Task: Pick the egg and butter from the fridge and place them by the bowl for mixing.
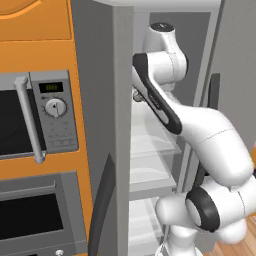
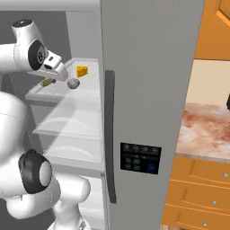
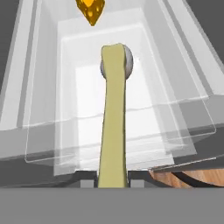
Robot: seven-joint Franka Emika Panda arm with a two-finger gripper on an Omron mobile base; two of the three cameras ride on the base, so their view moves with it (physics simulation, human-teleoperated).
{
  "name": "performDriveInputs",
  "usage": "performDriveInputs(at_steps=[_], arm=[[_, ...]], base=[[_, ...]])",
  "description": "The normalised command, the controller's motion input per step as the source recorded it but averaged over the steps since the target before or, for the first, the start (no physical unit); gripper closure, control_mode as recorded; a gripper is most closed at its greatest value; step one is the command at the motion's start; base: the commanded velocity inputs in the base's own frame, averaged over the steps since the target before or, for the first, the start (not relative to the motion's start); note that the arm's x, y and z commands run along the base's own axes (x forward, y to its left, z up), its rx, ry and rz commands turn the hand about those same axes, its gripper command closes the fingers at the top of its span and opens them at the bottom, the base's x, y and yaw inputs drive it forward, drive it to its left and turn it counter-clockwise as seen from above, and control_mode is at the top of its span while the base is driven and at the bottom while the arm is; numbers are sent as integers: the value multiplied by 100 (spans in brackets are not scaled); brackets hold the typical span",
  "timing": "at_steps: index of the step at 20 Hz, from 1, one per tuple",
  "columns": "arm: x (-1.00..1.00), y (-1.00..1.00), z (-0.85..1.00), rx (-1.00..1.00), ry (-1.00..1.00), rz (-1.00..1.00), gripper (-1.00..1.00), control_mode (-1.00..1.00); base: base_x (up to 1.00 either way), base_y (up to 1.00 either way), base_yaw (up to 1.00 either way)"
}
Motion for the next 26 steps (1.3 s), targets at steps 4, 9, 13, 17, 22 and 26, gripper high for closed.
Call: performDriveInputs(at_steps=[4, 9, 13, 17, 22, 26], arm=[[-100, 0, -94, -5, 0, 0, 100, -100], [-100, -14, -97, -3, -7, 0, 100, -100], [-65, -8, -7, -12, -56, 2, 100, -100], [-26, 0, -3, 0, 0, 0, 100, -100], [0, 0, 0, 0, 0, 0, 100, 100], [0, 0, 0, 0, 0, 0, 100, 100]], base=[[0, 0, 0], [0, 0, 0], [0, 0, 0], [0, 0, 0], [-97, 0, 0], [-95, -17, -31]])
